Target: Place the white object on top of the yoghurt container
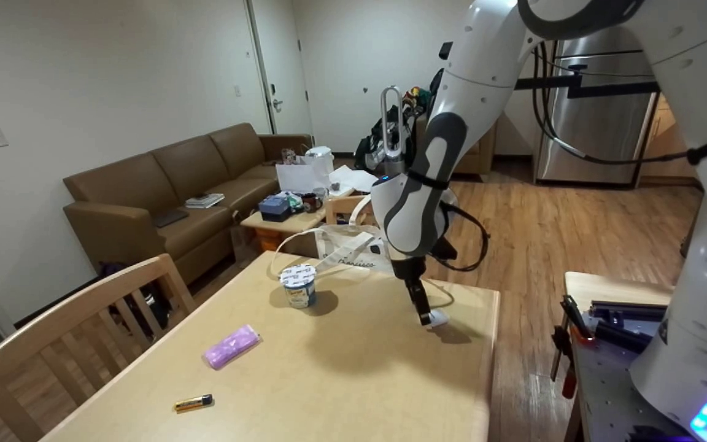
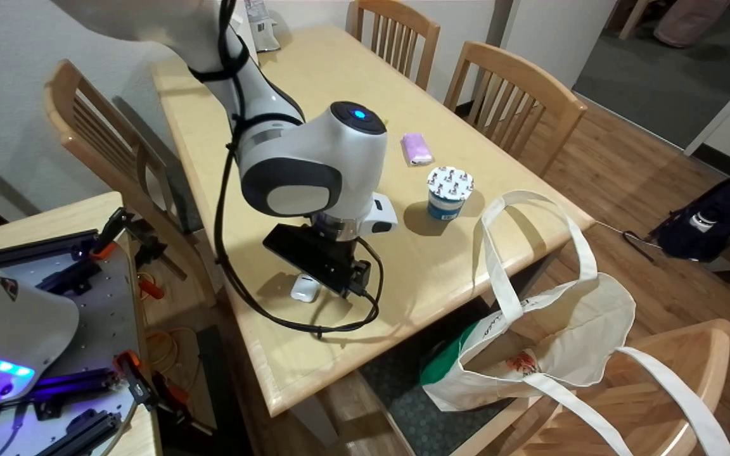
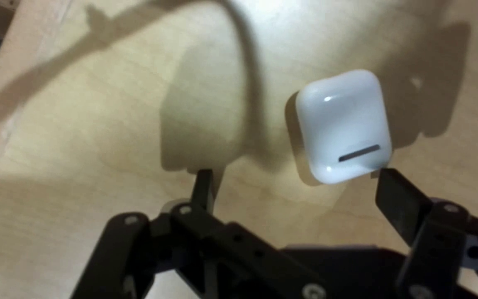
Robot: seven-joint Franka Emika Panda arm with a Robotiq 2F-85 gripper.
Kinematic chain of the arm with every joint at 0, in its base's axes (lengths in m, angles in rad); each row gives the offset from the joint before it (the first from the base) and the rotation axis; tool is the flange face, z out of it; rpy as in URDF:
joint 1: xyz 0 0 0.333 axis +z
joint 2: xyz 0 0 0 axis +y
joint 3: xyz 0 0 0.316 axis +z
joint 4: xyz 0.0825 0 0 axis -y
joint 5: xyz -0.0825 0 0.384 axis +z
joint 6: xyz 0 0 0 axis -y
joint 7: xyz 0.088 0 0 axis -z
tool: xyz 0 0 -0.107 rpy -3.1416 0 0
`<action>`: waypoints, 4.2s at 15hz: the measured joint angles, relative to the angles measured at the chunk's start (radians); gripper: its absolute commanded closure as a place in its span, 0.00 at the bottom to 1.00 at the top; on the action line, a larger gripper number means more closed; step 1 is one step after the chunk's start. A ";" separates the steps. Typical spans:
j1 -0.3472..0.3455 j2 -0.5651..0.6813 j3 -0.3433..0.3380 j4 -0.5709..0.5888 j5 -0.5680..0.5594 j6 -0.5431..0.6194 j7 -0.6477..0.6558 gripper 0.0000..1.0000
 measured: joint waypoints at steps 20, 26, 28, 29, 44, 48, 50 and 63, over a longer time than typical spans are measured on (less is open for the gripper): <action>0.183 -0.006 -0.206 -0.082 -0.445 0.128 0.213 0.47; 0.165 -0.021 -0.171 -0.074 -0.445 0.098 0.182 0.73; 0.153 -0.026 -0.155 -0.069 -0.438 0.076 0.176 0.75; 0.142 -0.031 -0.141 -0.067 -0.425 0.066 0.168 0.76; -0.127 -0.373 0.112 -0.095 0.471 -0.020 -0.366 0.52; -0.101 -0.346 0.090 -0.095 0.471 -0.018 -0.366 0.77; -0.086 -0.344 0.085 -0.091 0.558 -0.018 -0.392 0.77; 0.117 -0.441 0.038 0.110 1.132 -0.087 -0.536 0.52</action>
